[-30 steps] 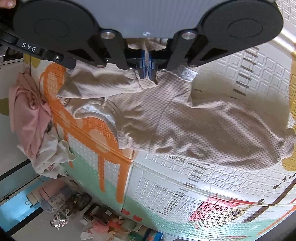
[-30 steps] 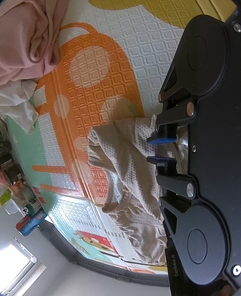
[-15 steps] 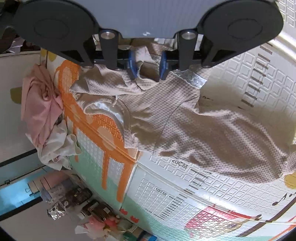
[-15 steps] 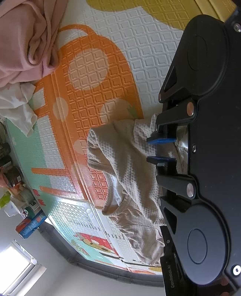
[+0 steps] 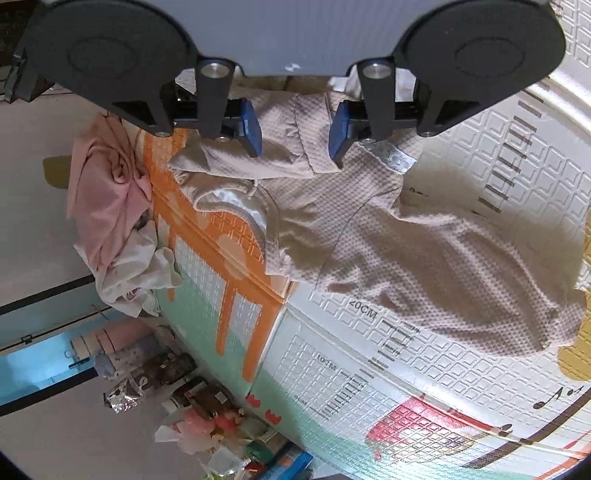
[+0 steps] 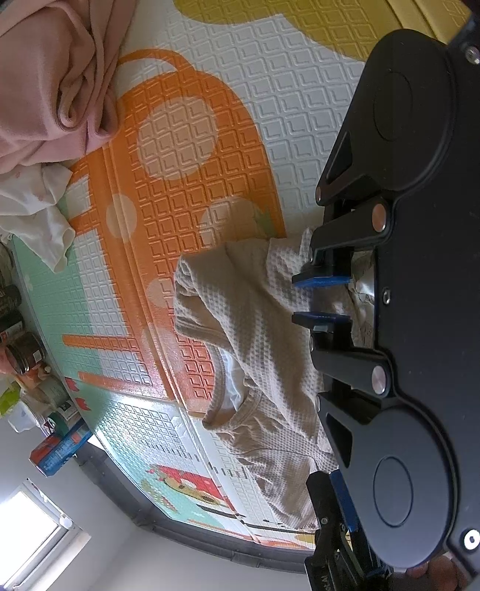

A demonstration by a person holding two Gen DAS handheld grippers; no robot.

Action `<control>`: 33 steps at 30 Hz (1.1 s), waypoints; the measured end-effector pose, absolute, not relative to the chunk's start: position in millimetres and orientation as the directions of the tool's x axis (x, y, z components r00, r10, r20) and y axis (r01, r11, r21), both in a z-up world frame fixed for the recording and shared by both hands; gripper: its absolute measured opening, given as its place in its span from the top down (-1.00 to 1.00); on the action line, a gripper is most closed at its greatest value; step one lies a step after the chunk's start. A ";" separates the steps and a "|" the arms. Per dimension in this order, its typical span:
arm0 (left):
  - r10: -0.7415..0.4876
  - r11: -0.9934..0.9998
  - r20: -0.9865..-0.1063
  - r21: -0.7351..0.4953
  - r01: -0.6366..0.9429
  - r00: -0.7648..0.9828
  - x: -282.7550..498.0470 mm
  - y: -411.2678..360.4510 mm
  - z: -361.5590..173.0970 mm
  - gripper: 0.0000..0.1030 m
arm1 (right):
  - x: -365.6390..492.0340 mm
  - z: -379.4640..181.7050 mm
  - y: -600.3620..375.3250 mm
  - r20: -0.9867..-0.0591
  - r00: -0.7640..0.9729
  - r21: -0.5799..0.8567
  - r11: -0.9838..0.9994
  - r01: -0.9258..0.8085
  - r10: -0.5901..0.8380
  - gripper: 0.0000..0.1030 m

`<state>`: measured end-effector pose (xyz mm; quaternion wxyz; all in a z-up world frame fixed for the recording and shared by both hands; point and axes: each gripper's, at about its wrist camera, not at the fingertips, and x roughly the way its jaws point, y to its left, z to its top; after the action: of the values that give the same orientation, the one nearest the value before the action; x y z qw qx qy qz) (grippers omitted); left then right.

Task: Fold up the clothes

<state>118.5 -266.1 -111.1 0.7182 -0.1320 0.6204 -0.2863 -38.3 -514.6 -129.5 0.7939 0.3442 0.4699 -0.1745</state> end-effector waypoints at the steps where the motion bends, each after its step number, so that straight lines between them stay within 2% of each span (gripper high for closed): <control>1: -0.573 0.802 -0.817 -0.543 0.248 0.062 118.4 -266.9 -112.1 0.17 | -38.1 -129.4 -514.4 -0.866 0.497 0.382 0.702 0.601 0.046 0.75; 15: -0.542 0.817 -0.840 -0.522 0.247 0.018 120.3 -279.7 -133.2 0.16 | -37.8 -127.6 -515.4 -0.868 0.495 0.380 0.700 0.604 0.044 0.75; 24: -0.598 0.777 -0.802 -0.578 0.250 0.003 118.9 -283.5 -126.6 0.17 | -37.8 -128.9 -515.9 -0.869 0.493 0.379 0.700 0.605 0.044 0.75; 33: -0.554 0.809 -0.832 -0.545 0.221 -0.021 118.8 -284.5 -144.3 0.16 | -37.4 -128.8 -516.5 -0.869 0.492 0.381 0.699 0.605 0.048 0.75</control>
<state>118.8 -284.5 -144.3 0.6880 -0.1269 0.6567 -0.2817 -37.4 -516.5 -128.8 0.7915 0.3458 0.4723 -0.1758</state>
